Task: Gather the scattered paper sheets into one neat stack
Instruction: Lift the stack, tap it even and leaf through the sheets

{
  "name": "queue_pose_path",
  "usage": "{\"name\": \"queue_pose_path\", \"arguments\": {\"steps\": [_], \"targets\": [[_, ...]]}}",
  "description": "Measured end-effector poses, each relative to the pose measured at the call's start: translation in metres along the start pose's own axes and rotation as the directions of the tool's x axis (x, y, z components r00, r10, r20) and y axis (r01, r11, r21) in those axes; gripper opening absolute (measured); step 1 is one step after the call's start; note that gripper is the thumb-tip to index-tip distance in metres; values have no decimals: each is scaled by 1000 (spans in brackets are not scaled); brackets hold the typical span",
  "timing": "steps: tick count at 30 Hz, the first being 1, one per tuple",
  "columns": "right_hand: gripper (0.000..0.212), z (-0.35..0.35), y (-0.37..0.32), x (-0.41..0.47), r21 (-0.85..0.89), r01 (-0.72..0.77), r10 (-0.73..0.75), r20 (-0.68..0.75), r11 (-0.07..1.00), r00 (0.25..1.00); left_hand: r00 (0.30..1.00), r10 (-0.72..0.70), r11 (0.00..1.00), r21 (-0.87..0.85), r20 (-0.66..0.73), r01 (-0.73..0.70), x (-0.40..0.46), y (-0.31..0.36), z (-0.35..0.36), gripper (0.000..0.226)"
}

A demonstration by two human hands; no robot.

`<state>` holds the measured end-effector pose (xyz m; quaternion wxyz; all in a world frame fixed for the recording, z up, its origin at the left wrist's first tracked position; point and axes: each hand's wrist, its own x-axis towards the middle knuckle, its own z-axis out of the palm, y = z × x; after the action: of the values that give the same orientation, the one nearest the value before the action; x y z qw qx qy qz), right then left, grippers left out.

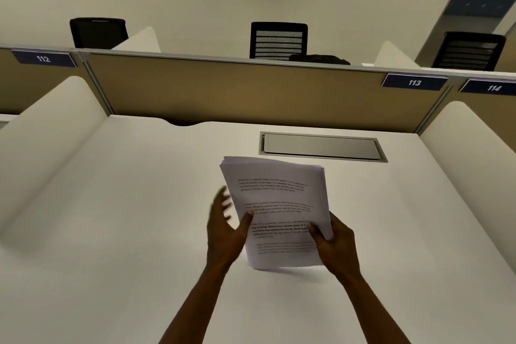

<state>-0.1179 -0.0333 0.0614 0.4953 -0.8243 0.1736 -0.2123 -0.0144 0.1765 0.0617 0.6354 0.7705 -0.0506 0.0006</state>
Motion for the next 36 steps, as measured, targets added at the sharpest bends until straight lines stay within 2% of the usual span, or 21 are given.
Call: {"name": "queue_pose_path", "arguments": {"steps": [2,3,5,7,8,11,14,17,20,23,24,25,27,29,31,33,36], "targets": [[15,-8,-1,2,-50,45,-43,31,998,999,972,206,967,174,-112,-185,15,25,-15,97],[13,-11,-3,3,-77,66,-62,53,995,997,944,317,921,268,-88,-284,24,40,-25,99],[18,-17,-10,6,-132,119,-105,111,984,988,885,451,794,400,120,-459,40,69,-44,90],[26,-23,-21,10,-181,179,-146,181,967,973,815,411,711,416,409,-567,53,95,-56,76],[28,-25,-26,13,-205,207,-163,213,957,963,784,363,706,401,503,-584,57,106,-59,70],[23,-30,-41,20,-261,273,-195,290,926,937,757,236,741,391,609,-546,64,124,-56,48],[18,-33,-49,26,-294,315,-217,321,902,922,729,169,725,417,663,-548,65,118,-50,19],[16,-37,-52,30,-285,288,-185,339,914,922,776,138,799,394,616,-455,62,101,-46,2],[11,-52,-46,38,-236,211,-125,336,948,933,828,138,852,361,543,-379,60,85,-48,7],[24,-73,-30,46,-218,94,-61,154,971,986,883,79,928,289,463,-234,62,68,-59,20],[32,-77,-24,46,-128,30,-17,105,991,994,896,60,952,243,441,-183,60,63,-63,26],[41,-77,-18,45,37,-49,45,107,998,993,905,40,974,186,423,-130,59,57,-65,28],[56,-69,-5,40,363,-189,106,237,912,966,914,1,998,63,406,-29,55,48,-65,25],[56,-55,5,32,499,-282,113,341,819,933,920,-24,999,-24,392,37,52,40,-62,22],[51,-42,7,25,538,-331,168,330,775,929,928,-34,996,-62,370,61,50,32,-59,21],[45,-32,8,25,516,-327,225,251,791,941,936,-27,995,-81,352,59,49,25,-60,20],[34,-25,8,27,475,-290,225,189,831,956,932,-14,991,-117,361,61,51,15,-65,24]]}}
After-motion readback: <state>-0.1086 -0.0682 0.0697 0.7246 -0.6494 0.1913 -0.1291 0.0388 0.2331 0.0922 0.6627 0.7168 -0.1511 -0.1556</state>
